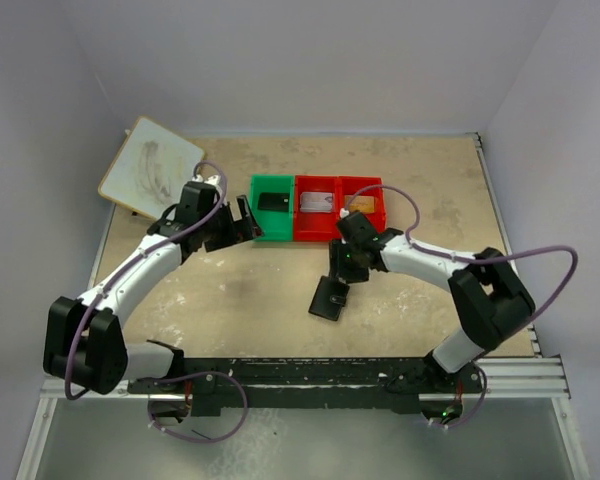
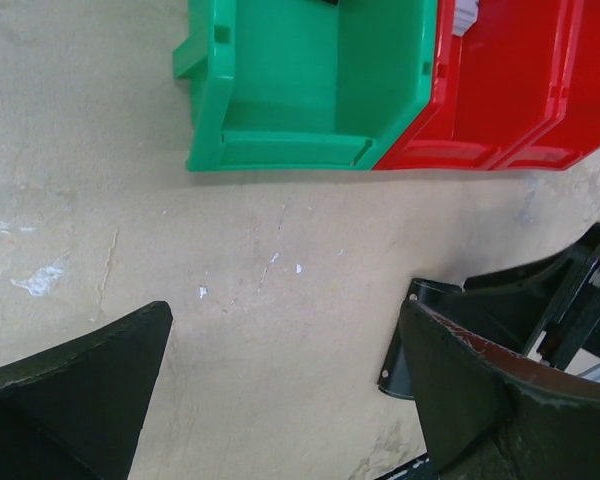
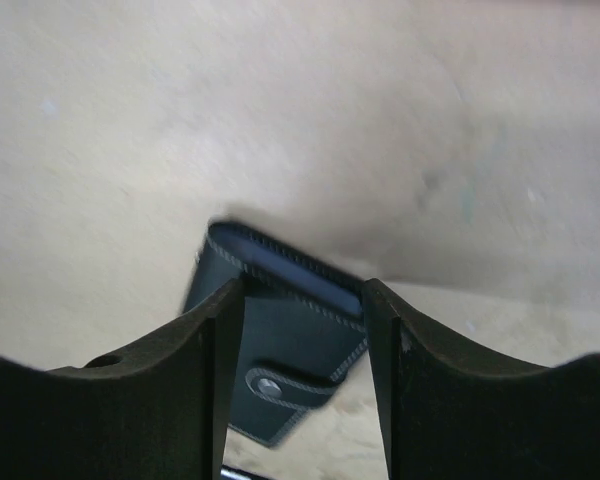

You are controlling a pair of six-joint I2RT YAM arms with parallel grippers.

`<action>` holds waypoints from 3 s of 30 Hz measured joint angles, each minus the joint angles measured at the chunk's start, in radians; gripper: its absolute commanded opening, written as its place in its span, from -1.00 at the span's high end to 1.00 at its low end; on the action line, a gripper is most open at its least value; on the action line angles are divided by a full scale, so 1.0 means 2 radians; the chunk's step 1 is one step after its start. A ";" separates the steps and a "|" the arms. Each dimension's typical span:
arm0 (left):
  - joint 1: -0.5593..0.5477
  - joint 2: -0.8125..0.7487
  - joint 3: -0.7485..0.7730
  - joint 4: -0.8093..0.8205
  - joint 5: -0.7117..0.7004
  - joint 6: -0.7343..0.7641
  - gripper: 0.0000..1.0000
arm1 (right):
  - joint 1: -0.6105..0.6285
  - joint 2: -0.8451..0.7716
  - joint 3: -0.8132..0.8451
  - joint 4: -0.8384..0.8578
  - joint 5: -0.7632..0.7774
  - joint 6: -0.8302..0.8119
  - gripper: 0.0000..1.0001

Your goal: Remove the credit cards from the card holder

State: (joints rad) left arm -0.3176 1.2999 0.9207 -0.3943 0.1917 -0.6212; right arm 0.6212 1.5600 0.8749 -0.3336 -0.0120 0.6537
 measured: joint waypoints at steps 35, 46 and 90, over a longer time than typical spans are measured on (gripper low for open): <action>-0.153 0.050 -0.084 0.112 -0.022 -0.085 -0.52 | -0.042 -0.023 0.061 0.040 0.025 -0.064 -0.09; -0.185 0.110 -0.097 0.196 -0.019 -0.119 -0.17 | 0.067 -0.135 -0.021 -0.004 0.019 0.063 0.05; -0.261 0.183 -0.045 0.185 -0.018 -0.098 -0.05 | 0.099 -0.024 -0.020 -0.027 0.045 0.151 0.58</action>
State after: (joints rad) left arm -0.8398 1.6650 0.8299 -0.0246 0.1566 -0.8177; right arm 0.8192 1.5116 0.8349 -0.3874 0.0776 0.9554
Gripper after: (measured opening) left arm 0.522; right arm 0.226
